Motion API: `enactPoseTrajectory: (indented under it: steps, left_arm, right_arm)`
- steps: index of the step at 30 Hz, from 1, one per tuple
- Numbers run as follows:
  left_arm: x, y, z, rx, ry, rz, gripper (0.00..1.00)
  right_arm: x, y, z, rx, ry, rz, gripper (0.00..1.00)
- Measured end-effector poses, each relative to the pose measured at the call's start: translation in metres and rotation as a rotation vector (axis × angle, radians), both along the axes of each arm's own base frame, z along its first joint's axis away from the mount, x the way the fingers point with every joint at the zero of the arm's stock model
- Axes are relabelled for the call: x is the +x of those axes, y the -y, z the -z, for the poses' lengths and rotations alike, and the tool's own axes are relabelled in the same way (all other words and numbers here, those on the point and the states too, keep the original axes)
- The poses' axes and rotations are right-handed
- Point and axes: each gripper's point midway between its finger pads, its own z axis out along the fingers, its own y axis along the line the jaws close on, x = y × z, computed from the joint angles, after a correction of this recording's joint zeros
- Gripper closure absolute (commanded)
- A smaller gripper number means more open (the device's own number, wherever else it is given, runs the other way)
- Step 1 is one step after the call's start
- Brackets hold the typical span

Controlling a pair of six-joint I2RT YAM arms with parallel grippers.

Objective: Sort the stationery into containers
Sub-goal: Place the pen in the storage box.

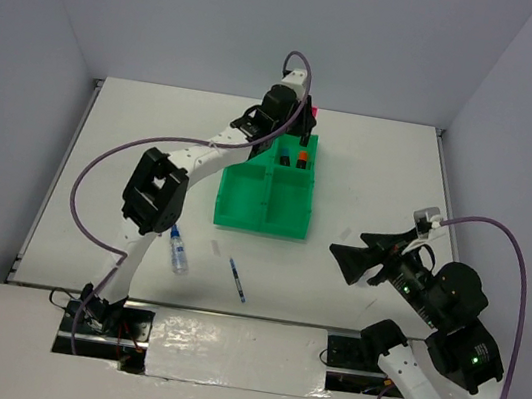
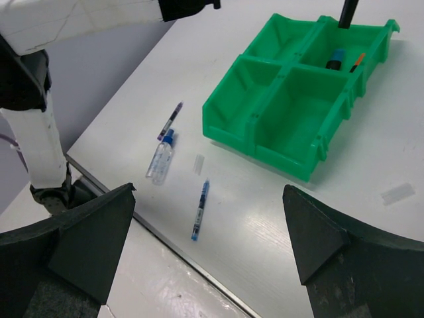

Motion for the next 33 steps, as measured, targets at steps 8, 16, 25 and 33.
enactPoseTrajectory:
  steps: [8,16,25,33]
  left_arm:
    - [0.007,0.0,0.014,0.011,0.001,-0.018,0.61]
    - [0.009,0.0,0.037,0.03,-0.006,-0.016,0.41]
    - [0.004,-0.005,0.047,0.032,-0.036,-0.025,0.01]
    - [-0.044,-0.052,-0.077,-0.012,0.036,-0.093,0.01]
  right_arm:
    - [-0.003,-0.003,0.001,-0.011,0.008,-0.032,0.0]
    - [-0.002,-0.01,0.009,-0.021,-0.015,-0.067,0.0]
    - [0.0,-0.012,0.012,-0.031,-0.025,-0.073,0.0]
    - [0.033,-0.027,0.056,-0.092,-0.168,-0.058,0.0]
